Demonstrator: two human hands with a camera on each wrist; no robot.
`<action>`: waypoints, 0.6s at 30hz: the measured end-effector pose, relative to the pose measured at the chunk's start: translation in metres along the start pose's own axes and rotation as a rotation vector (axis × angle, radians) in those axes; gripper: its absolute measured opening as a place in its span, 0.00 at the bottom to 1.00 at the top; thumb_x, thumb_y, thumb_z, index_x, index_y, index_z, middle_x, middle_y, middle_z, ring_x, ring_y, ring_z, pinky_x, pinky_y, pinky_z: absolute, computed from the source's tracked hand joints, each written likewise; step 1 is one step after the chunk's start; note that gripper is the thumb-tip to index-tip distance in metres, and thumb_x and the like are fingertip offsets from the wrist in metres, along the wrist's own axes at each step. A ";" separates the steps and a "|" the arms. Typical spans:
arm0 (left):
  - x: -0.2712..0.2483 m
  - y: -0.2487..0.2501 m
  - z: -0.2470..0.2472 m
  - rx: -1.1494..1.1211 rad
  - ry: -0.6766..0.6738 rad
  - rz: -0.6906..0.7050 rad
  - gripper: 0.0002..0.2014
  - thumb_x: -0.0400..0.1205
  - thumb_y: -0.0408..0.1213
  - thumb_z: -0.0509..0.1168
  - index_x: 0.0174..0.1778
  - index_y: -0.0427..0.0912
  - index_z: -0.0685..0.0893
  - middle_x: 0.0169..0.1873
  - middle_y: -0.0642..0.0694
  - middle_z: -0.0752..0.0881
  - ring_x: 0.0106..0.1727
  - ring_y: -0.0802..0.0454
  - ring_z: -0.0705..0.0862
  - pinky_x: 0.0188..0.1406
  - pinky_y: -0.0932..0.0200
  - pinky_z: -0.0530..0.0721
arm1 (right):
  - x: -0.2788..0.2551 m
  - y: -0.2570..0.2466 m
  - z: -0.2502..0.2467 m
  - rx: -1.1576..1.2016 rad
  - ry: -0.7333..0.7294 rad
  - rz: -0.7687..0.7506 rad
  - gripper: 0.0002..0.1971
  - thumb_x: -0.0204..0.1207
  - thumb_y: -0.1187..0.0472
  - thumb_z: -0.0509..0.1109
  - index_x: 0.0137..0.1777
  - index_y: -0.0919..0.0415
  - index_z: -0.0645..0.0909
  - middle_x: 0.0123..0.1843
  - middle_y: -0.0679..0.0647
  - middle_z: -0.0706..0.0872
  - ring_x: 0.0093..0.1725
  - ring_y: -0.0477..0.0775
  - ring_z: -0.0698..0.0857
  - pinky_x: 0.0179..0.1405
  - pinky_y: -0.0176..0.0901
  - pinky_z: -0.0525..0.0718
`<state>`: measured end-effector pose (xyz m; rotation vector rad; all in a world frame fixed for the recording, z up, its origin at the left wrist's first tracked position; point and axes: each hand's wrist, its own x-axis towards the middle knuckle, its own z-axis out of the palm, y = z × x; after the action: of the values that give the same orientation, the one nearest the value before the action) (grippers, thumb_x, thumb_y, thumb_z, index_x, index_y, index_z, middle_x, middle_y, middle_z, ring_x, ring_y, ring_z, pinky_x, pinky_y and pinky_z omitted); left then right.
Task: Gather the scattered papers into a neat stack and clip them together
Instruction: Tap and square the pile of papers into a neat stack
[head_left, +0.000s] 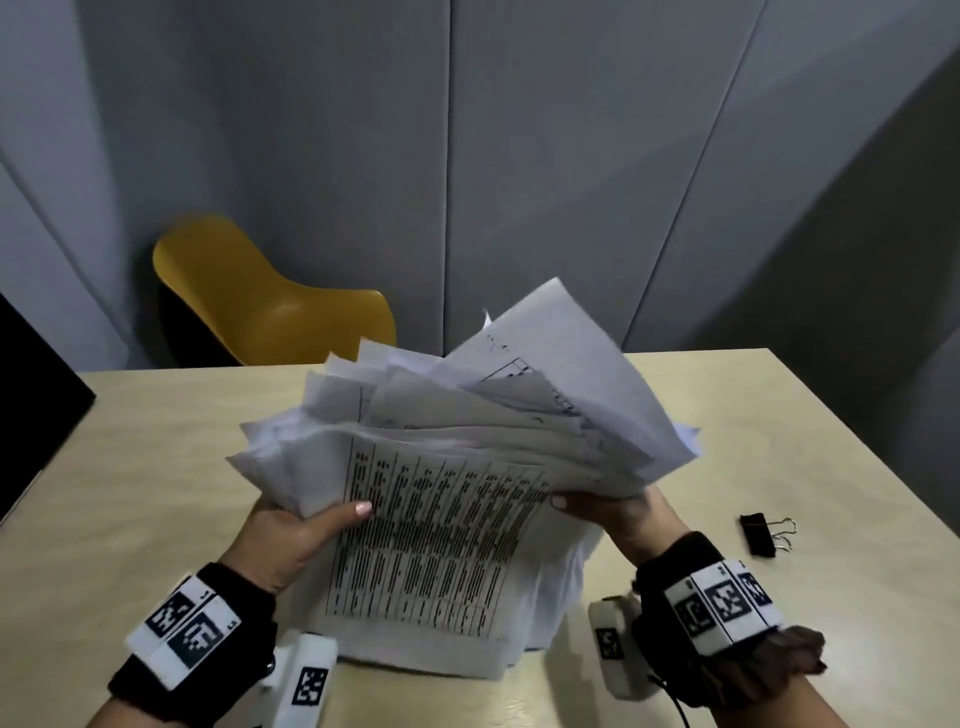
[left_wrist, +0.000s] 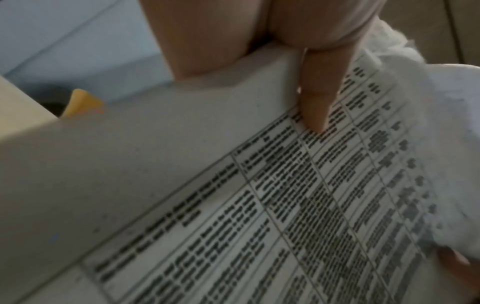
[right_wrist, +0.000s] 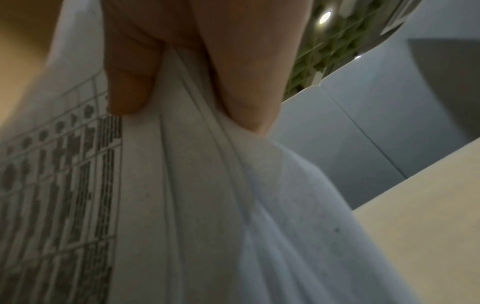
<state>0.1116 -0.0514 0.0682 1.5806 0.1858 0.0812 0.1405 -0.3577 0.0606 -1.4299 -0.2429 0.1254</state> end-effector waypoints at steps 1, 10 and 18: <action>0.004 0.001 -0.002 -0.010 0.008 0.027 0.13 0.61 0.31 0.82 0.36 0.43 0.85 0.23 0.64 0.88 0.41 0.54 0.87 0.30 0.78 0.81 | 0.000 -0.001 -0.001 0.036 0.024 -0.036 0.34 0.40 0.52 0.89 0.50 0.59 0.88 0.48 0.51 0.92 0.50 0.51 0.88 0.49 0.45 0.86; 0.002 -0.003 0.003 0.122 -0.068 0.039 0.15 0.60 0.44 0.81 0.36 0.50 0.84 0.25 0.64 0.87 0.36 0.70 0.85 0.35 0.78 0.81 | 0.002 -0.008 0.004 0.202 0.284 -0.215 0.37 0.49 0.42 0.85 0.59 0.55 0.81 0.55 0.58 0.87 0.57 0.55 0.83 0.58 0.48 0.80; 0.009 -0.006 0.005 0.132 -0.017 0.091 0.25 0.61 0.53 0.78 0.50 0.44 0.84 0.44 0.48 0.90 0.53 0.49 0.87 0.56 0.52 0.84 | 0.013 -0.039 0.029 -0.014 0.263 -0.358 0.17 0.67 0.70 0.67 0.45 0.49 0.90 0.42 0.40 0.91 0.45 0.38 0.87 0.47 0.30 0.83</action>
<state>0.1210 -0.0546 0.0617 1.7207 0.1074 0.1281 0.1435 -0.3324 0.1038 -1.3786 -0.2785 -0.3552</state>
